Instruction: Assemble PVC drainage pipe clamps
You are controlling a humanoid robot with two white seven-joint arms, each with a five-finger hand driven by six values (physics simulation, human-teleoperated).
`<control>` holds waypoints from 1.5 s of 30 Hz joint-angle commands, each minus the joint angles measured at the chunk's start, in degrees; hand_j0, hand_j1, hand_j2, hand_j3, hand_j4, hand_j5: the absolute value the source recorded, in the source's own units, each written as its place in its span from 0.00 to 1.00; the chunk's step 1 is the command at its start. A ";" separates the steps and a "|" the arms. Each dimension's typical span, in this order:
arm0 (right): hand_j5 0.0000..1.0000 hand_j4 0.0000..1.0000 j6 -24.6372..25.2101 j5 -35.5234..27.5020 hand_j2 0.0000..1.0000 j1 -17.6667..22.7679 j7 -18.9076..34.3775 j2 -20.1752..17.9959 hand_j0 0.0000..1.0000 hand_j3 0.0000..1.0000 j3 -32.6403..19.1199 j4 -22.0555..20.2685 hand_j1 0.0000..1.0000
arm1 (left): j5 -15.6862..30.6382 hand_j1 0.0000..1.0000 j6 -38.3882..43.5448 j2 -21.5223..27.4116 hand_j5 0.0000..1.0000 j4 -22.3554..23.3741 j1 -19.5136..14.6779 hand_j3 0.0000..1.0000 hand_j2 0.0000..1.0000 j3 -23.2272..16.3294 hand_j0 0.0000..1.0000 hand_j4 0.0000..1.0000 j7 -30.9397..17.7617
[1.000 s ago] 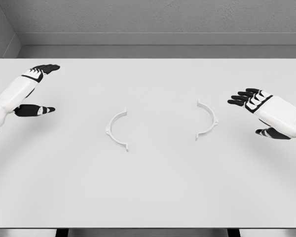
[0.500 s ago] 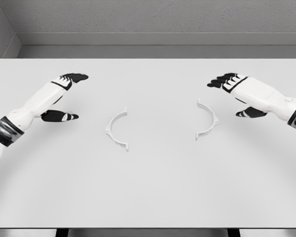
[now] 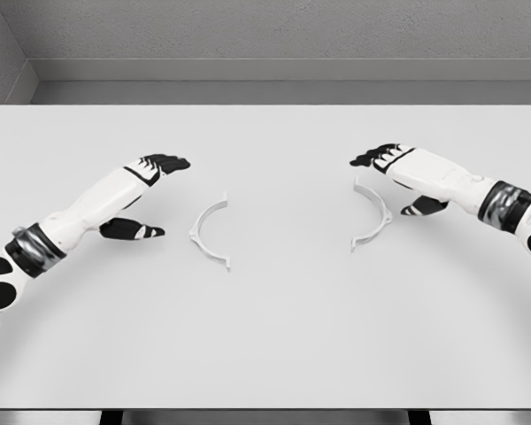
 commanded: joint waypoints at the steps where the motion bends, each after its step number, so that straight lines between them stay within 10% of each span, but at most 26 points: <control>1: 1.00 1.00 0.13 0.13 1.00 0.00 -0.10 0.75 1.00 1.00 0.73 1.46 1.00 | 0.37 1.00 0.01 0.15 1.00 0.38 0.00 1.00 1.00 -0.16 1.00 1.00 0.00; 45: 1.00 1.00 0.13 2.94 1.00 -1.58 -0.01 3.21 1.00 1.00 0.81 3.39 1.00 | -2.97 1.00 0.01 -8.46 1.00 6.80 -2.20 1.00 1.00 -1.92 1.00 1.00 0.00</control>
